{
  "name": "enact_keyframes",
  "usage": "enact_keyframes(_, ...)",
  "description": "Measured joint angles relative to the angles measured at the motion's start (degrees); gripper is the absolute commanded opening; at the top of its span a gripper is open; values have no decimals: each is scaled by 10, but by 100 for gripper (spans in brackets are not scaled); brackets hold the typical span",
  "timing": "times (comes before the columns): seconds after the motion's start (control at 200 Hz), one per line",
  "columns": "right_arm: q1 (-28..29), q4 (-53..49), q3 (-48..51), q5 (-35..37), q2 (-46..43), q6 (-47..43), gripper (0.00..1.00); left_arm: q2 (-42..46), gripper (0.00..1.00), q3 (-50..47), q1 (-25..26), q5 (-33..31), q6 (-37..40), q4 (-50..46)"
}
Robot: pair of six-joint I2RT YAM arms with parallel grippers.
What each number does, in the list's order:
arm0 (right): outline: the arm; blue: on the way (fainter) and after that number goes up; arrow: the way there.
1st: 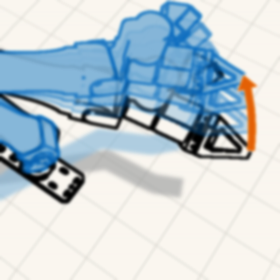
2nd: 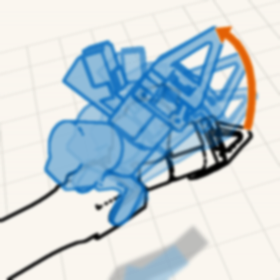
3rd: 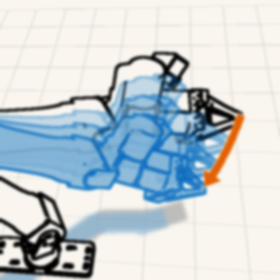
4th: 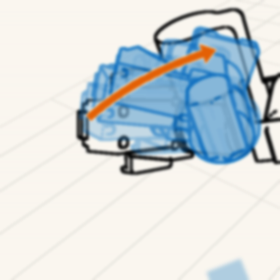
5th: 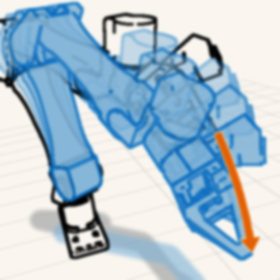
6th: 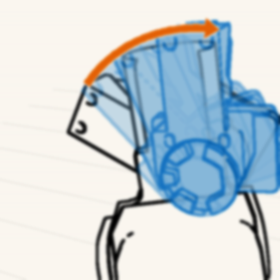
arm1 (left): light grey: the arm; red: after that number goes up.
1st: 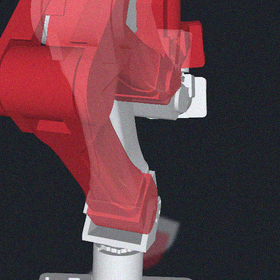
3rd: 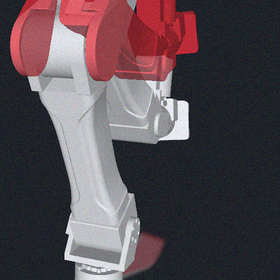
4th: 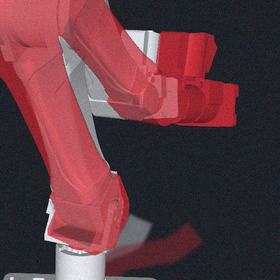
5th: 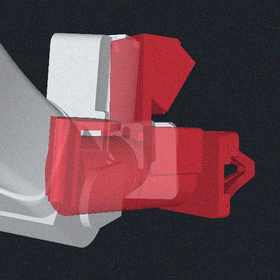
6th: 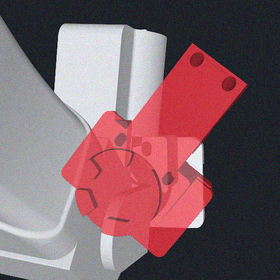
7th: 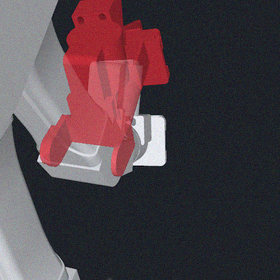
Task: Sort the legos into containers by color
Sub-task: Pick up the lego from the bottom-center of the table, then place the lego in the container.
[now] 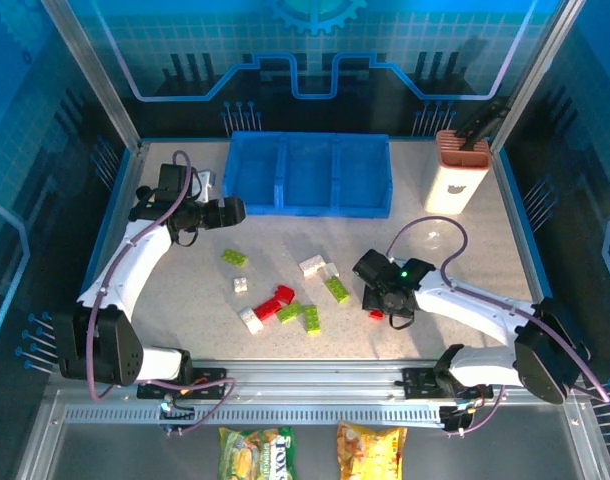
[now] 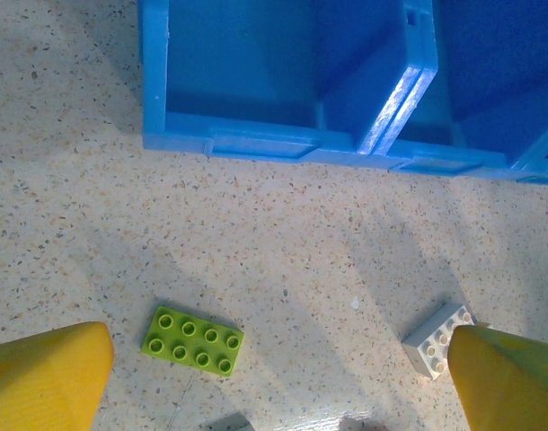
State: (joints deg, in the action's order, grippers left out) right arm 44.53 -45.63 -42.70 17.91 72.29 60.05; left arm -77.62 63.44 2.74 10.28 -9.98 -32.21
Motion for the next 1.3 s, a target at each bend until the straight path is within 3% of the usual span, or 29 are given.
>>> enact_keyframes(0.645,-3,91,22,-38,91,19,38,-16,97,0,0,0,0,0)
enact_keyframes(0.955,-5,67,3,-33,82,3,33,-26,96,0,0,1,0,0)
enact_keyframes(1.301,-101,35,-125,-52,78,-133,31,-26,94,0,-7,0,0,0)
